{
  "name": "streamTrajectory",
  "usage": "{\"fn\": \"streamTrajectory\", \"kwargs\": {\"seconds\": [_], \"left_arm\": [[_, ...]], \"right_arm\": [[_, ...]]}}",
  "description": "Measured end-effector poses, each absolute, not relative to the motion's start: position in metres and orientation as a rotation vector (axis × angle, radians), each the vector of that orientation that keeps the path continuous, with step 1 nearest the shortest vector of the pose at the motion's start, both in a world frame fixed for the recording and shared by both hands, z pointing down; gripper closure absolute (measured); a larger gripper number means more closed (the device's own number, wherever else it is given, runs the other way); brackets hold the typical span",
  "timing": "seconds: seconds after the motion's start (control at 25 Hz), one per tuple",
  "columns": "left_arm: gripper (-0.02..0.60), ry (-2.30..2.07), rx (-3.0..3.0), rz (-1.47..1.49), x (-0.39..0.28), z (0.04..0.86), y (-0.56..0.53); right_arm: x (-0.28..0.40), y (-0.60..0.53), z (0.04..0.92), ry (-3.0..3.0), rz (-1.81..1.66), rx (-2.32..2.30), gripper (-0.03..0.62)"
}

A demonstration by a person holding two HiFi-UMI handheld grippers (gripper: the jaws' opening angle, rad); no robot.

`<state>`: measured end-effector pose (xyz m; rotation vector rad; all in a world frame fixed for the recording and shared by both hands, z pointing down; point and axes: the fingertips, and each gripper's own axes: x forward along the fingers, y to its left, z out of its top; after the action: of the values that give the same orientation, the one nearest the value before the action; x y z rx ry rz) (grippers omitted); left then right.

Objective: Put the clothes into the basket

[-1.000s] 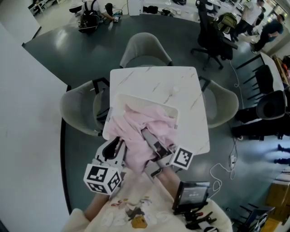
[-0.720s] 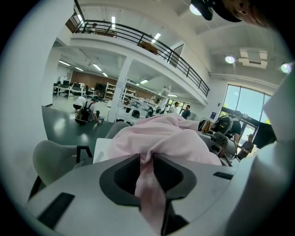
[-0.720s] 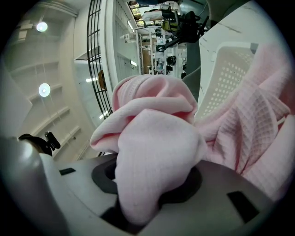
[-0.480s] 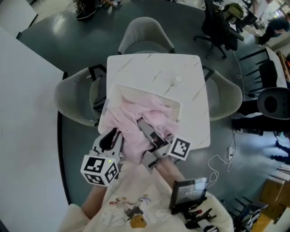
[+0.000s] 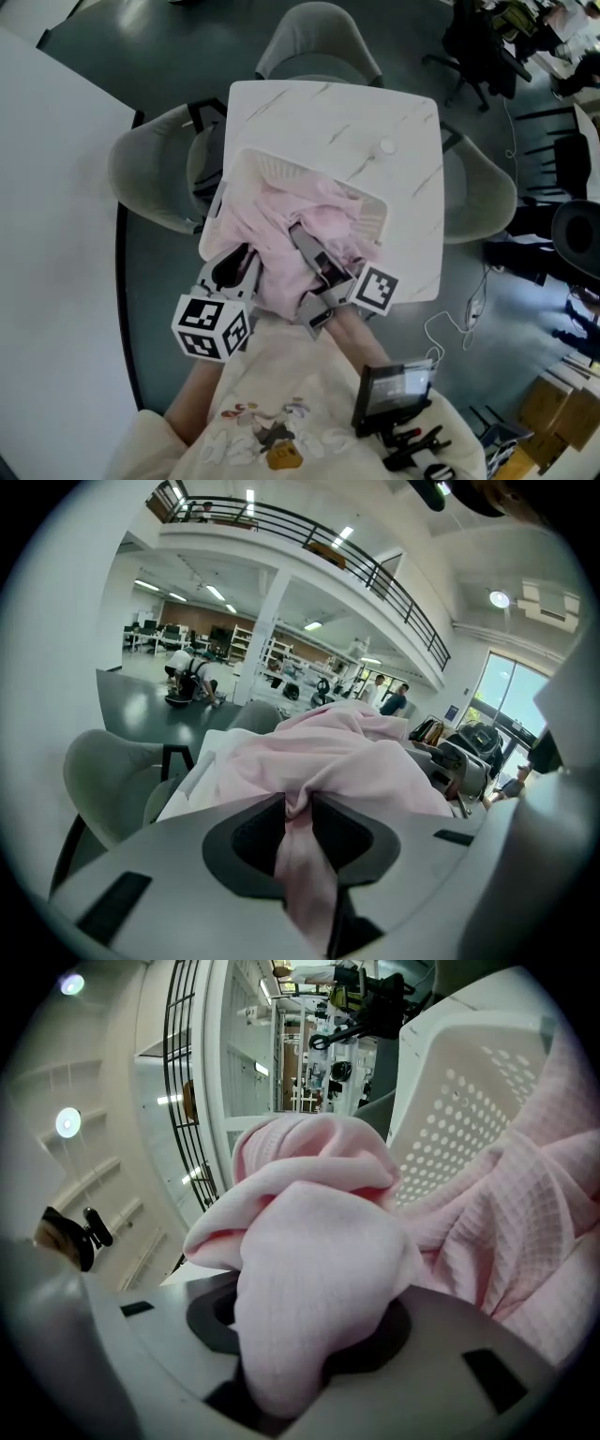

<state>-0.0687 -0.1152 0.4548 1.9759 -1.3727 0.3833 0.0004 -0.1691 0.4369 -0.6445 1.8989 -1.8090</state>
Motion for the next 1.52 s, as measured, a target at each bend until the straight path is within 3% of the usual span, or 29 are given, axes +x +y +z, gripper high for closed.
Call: {"fn": "streamTrajectory", "kwargs": {"seconds": [0.76,1.52], "left_arm": [[0.485,-1.356,1.883,0.565,-0.068,0.521,-0.152],[0.485,-1.184,1.894,0.595,-0.042,0.561,-0.202]], "right_arm": [[-0.004,-0.207,0.516,2.028,-1.916,-0.762,0.414],[0.003,-0.22,0.616,2.262,-2.107,-1.251,0.413]]}}
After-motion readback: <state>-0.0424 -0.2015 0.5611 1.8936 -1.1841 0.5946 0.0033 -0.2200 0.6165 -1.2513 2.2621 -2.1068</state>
